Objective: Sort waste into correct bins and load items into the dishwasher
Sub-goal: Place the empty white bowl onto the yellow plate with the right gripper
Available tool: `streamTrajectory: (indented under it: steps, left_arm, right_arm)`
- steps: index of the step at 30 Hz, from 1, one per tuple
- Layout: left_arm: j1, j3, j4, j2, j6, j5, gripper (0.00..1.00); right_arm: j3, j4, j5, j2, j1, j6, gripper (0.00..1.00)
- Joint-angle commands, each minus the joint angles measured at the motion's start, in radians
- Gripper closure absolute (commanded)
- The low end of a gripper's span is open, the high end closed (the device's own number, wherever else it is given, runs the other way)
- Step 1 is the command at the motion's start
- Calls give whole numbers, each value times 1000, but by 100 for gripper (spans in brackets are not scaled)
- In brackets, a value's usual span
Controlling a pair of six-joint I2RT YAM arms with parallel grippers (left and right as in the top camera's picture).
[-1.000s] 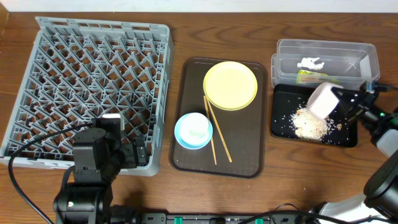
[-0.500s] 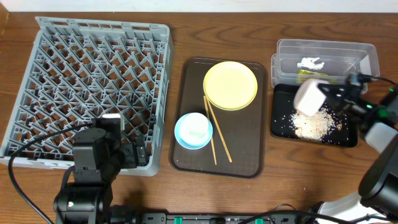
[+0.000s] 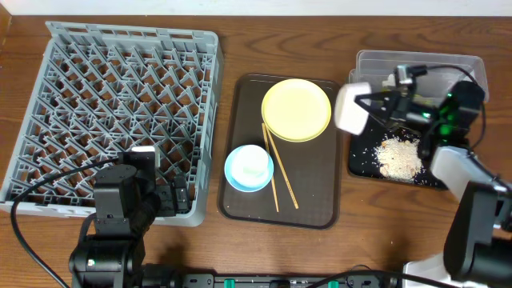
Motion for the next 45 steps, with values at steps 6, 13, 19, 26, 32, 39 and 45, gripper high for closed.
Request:
streamTrajectory:
  steps: [6, 13, 19, 26, 32, 39, 45]
  left_arm:
    - [-3, 22, 1, -3, -16, 6, 3]
    - [-3, 22, 1, -3, -16, 6, 3]
    - [-3, 22, 1, -3, -16, 6, 3]
    - [-3, 22, 1, -3, -16, 6, 3]
    - [-3, 22, 1, -3, -16, 6, 3]
    - [-3, 22, 1, -3, -16, 6, 3]
    - [-3, 22, 1, -3, -16, 6, 3]
  right_arm:
    - [58, 18, 183, -63, 209, -37, 99]
    - [88, -16, 465, -63, 312, -237, 99]
    - [219, -424, 637, -63, 401, -557, 99]
    - [523, -1126, 1076, -61, 536, -1046, 99]
    - [550, -1200, 1335, -47, 649, -1260, 99]
    - [550, -1188, 1371, 101, 722, -1363, 99]
    - [550, -1184, 1371, 250, 731, -1345, 99]
